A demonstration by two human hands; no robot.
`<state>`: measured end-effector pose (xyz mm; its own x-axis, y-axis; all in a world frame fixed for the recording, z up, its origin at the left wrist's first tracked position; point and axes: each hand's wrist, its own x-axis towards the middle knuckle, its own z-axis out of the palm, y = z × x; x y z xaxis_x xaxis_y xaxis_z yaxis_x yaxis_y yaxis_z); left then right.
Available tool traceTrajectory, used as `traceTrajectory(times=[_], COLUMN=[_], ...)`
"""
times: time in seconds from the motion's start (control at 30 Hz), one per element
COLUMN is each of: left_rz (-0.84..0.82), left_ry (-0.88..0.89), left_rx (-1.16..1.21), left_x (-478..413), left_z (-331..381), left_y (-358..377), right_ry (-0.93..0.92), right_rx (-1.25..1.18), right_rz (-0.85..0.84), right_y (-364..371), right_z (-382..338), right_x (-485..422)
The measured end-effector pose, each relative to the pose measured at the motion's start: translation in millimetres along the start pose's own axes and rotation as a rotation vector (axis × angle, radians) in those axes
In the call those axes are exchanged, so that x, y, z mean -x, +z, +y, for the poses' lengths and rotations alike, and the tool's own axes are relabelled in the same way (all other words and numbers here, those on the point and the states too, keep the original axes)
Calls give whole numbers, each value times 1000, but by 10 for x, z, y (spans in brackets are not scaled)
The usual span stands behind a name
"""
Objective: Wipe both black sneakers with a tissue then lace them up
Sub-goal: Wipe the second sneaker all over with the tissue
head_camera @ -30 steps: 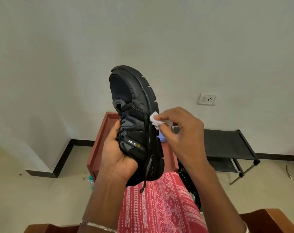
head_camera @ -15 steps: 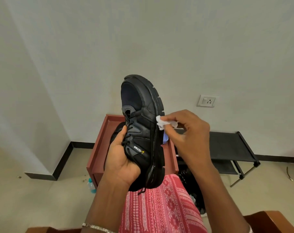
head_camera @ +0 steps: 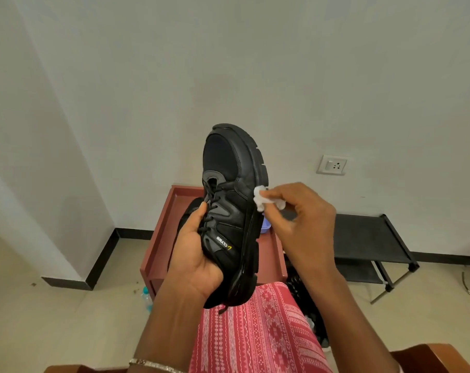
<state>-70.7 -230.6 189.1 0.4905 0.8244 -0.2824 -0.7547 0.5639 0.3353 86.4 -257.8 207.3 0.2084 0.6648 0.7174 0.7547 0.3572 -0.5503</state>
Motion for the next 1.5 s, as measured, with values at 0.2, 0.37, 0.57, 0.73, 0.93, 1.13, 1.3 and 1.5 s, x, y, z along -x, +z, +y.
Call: traceTrajectory(times=[0.2, 0.37, 0.57, 0.73, 0.93, 1.13, 1.3, 1.5], left_rz=[14, 29, 26, 102, 103, 141, 139, 125], left_ry=[17, 6, 33, 30, 108, 89, 80, 90], left_rx=[-28, -47, -85, -77, -198, -173, -161, -187], left_x=[33, 59, 71, 30, 76, 77, 111, 152], left_z=[28, -18, -109, -20, -111, -91, -89, -102], left_y=[24, 82, 115, 55, 72, 47, 61, 142], right_ry=[-65, -130, -153, -169, -140, -170, -231, -137], right_rx=[-18, 83, 215, 131, 235, 153, 193, 214], right_rz=[-28, -98, 62, -34, 89, 67, 46, 129], right_y=[76, 150, 189, 326, 284, 365, 345, 329], right_z=[-82, -172, -113, -203, -68, -210, -156, -146], right_x=[248, 355, 159, 536, 243, 454, 388, 326])
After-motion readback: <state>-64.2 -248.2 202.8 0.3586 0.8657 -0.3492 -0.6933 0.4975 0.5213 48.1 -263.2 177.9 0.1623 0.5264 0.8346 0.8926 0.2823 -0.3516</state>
